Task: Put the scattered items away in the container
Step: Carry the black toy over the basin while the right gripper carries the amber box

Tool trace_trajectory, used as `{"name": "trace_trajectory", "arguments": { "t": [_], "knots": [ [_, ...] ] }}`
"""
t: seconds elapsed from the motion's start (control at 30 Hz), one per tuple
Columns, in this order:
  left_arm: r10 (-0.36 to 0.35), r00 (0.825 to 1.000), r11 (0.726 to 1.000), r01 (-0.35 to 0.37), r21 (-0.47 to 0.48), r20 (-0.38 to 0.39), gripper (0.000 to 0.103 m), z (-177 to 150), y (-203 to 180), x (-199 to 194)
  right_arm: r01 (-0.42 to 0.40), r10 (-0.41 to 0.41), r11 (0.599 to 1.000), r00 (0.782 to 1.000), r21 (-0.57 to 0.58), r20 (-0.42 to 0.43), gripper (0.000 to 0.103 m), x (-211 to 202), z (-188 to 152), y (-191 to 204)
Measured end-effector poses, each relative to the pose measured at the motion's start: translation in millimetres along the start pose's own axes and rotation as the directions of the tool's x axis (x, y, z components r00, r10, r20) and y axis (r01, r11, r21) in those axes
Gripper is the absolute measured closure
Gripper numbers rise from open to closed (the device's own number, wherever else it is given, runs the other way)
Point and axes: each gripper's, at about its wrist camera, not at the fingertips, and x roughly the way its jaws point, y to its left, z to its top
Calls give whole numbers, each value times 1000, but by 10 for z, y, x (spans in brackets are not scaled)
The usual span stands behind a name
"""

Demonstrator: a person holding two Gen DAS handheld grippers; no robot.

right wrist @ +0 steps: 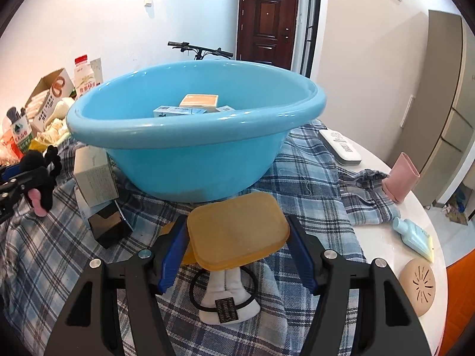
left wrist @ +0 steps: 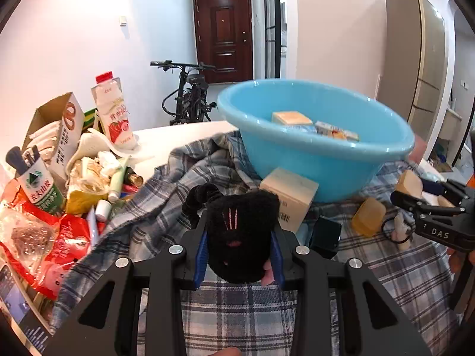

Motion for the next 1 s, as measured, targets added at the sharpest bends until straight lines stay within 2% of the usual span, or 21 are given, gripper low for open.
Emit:
{"name": "trace_trajectory", "arguments": {
  "t": [0.17,0.4,0.67,1.0],
  "knots": [
    [-5,1000,1000,4,11,30,70,107,27,-165,1,-2,999,1000,51,16,36,-108,25,-125],
    [-29,997,1000,28,12,66,70,363,0,-277,14,-20,995,998,97,65,36,-459,122,-270],
    [-63,988,997,58,41,144,70,746,-196,-440,19,-28,998,988,57,153,36,-864,539,-198],
    [-85,977,996,76,56,197,69,1173,-332,-426,-7,9,1000,973,-11,230,36,-1033,1111,159]
  ]
}}
